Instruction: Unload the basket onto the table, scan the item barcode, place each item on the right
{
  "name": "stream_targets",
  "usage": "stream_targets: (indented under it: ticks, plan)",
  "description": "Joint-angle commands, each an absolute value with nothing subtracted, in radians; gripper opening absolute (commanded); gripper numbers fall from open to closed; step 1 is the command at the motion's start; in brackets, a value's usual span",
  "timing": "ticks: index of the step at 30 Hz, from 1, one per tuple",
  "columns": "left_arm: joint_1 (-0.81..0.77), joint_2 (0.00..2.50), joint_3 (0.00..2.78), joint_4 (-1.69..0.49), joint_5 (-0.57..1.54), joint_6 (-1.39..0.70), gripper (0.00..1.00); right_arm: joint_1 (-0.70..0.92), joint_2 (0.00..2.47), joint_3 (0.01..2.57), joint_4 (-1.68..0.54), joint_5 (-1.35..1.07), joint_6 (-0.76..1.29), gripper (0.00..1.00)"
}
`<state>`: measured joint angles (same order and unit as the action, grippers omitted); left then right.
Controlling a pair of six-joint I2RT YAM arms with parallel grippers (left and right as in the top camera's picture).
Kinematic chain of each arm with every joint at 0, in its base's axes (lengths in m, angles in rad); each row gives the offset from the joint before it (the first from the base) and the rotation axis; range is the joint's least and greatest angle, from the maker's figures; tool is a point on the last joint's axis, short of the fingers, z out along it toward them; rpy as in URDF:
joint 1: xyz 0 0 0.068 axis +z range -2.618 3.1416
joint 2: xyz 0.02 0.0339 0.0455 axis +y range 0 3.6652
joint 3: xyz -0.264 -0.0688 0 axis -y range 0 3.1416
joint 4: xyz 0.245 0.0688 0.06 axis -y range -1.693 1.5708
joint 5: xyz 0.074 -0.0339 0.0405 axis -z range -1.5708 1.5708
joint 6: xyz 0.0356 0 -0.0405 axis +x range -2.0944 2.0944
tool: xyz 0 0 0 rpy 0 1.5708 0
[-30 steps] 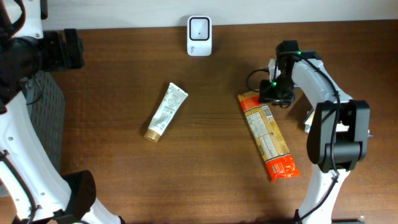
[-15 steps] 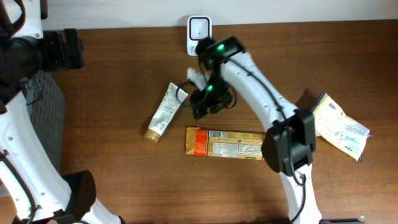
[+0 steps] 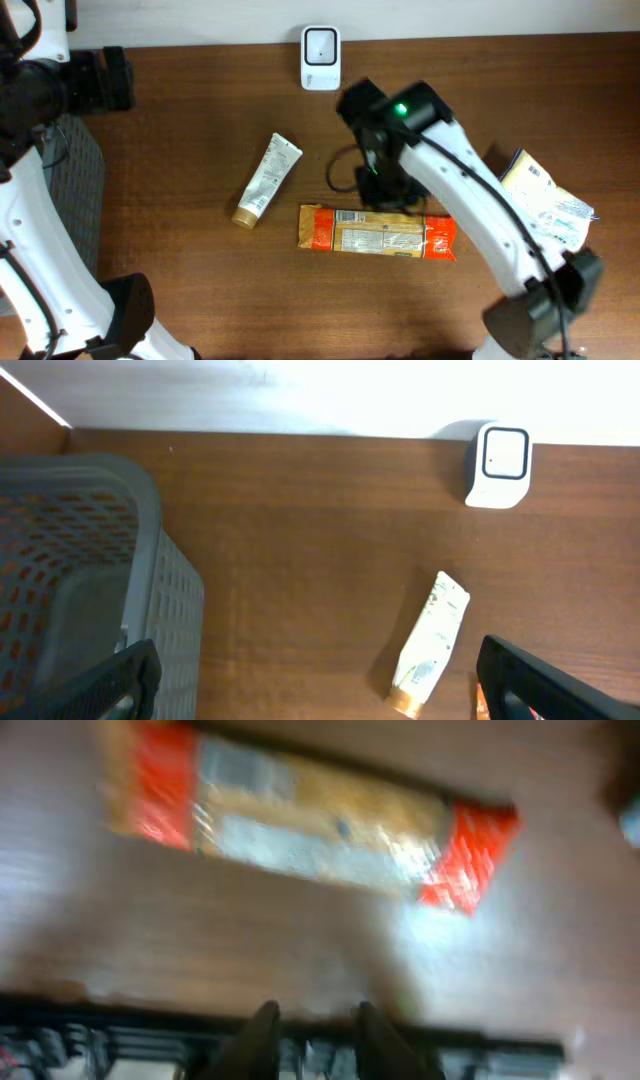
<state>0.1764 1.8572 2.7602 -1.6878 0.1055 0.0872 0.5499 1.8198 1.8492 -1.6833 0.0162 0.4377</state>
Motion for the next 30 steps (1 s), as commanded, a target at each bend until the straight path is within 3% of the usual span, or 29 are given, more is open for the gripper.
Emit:
stream_targets:
  ticks: [1, 3, 4, 6, 7, 10, 13, 17, 19, 21, 22, 23, 26, 30]
  plan:
    - [0.182, 1.856, 2.763, -1.688, 0.116, 0.099, 0.99, 0.495, 1.687, 1.517, -1.565, 0.061, 0.659, 0.41]
    - [0.182, 1.856, 2.763, -1.688, 0.116, 0.099, 0.99, 0.435, 1.622, 1.318, -1.437, -0.022, 0.716, 0.63]
    - [0.182, 1.856, 2.763, -1.688, 0.116, 0.099, 0.99, 0.408, 1.618, 1.233, -1.344, -0.118, 0.716, 0.68]
    - [0.182, 1.856, 2.763, -1.688, 0.116, 0.099, 0.99, 0.384, 1.619, 1.099, -1.137, -0.262, 0.817, 0.65]
    - [0.182, 1.856, 2.763, -1.688, 0.116, 0.099, 0.99, 0.379, 1.619, 1.059, -1.079, -0.261, 0.987, 0.65]
    - [0.182, 1.856, 2.763, -1.688, 0.116, 0.099, 0.99, 0.379, 1.623, 1.036, -1.032, -0.205, 1.118, 0.70]
    - [0.182, 1.856, 2.763, -1.688, 0.116, 0.099, 0.99, 0.379, 1.630, 1.015, -0.990, -0.122, 1.263, 0.63]
    - [0.182, 1.856, 2.763, -1.688, 0.116, 0.099, 0.99, 0.379, 1.630, 0.986, -0.963, -0.007, 1.484, 0.65]
    - [0.182, 1.856, 2.763, -1.688, 0.116, 0.099, 0.99, 0.379, 1.630, 0.938, -0.839, -0.006, 1.483, 0.78]
    - [0.182, 1.856, 2.763, -1.688, 0.116, 0.099, 0.99, 0.379, 1.630, 0.894, -0.725, 0.041, 1.483, 0.78]
    - [0.182, 1.856, 2.763, -1.688, 0.116, 0.099, 0.99, 0.379, 1.633, 0.863, -0.635, 0.107, 1.482, 0.73]
    - [0.182, 1.856, 2.763, -1.688, 0.116, 0.099, 0.99, 0.379, 1.678, 0.857, -0.491, 0.146, 1.330, 0.66]
    - [0.182, 1.856, 2.763, -1.688, 0.116, 0.099, 0.99, 0.374, 1.769, 0.867, -0.321, 0.006, 1.100, 0.66]
    - [0.182, 1.856, 2.763, -1.688, 0.116, 0.100, 0.99, 0.290, 1.947, 1.069, -0.390, -0.284, 0.683, 0.77]
